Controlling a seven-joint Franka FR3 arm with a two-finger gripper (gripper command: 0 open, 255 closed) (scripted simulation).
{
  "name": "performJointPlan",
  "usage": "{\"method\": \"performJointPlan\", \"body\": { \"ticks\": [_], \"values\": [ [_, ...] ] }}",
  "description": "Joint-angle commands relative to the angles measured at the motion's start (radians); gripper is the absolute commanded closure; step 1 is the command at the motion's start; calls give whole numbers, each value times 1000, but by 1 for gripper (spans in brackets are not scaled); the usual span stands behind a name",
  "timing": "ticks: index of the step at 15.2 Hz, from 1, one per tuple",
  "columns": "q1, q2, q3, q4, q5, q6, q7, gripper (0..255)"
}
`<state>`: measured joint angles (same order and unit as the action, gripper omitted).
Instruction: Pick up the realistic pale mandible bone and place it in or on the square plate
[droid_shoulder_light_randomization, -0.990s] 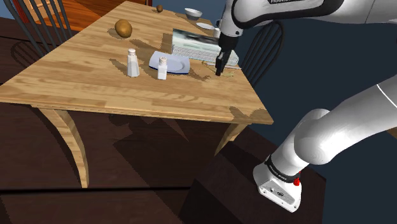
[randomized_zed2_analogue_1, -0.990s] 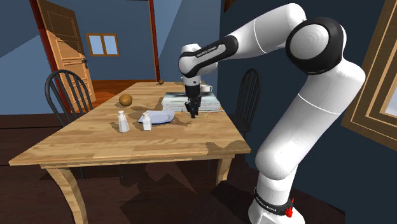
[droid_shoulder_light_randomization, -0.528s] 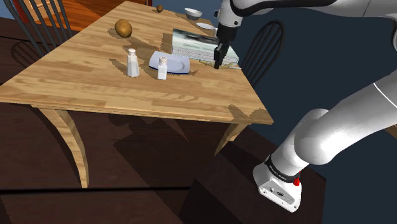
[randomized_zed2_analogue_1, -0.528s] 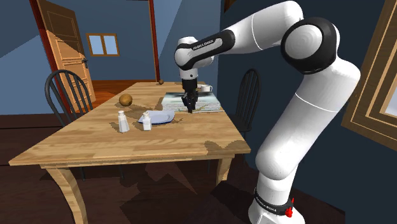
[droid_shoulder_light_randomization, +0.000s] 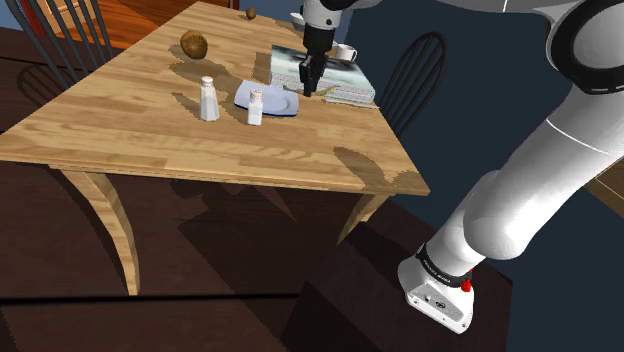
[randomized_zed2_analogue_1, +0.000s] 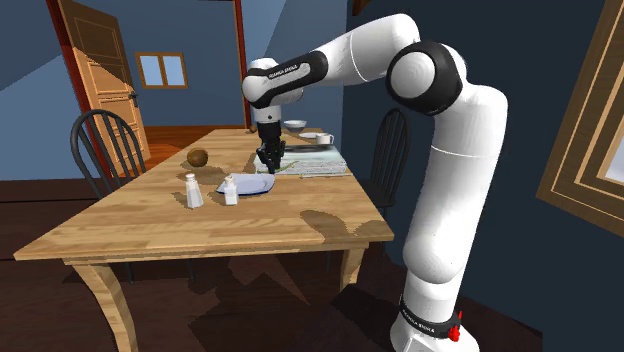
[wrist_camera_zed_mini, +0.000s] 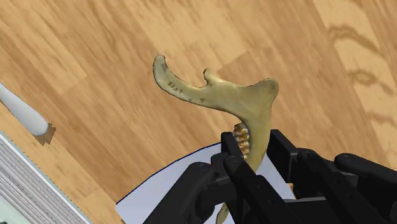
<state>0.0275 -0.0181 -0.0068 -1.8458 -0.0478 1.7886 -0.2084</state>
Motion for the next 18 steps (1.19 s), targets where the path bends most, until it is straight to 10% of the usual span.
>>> {"method": "performJointPlan", "body": {
  "ticks": [1, 9, 18],
  "values": [
    [11, 79, 11, 99, 1, -21, 20, 255],
    [51, 426, 34, 586, -6, -164, 77, 255],
    [50, 416, 34, 450, -6, -38, 82, 255]
  ]
}}
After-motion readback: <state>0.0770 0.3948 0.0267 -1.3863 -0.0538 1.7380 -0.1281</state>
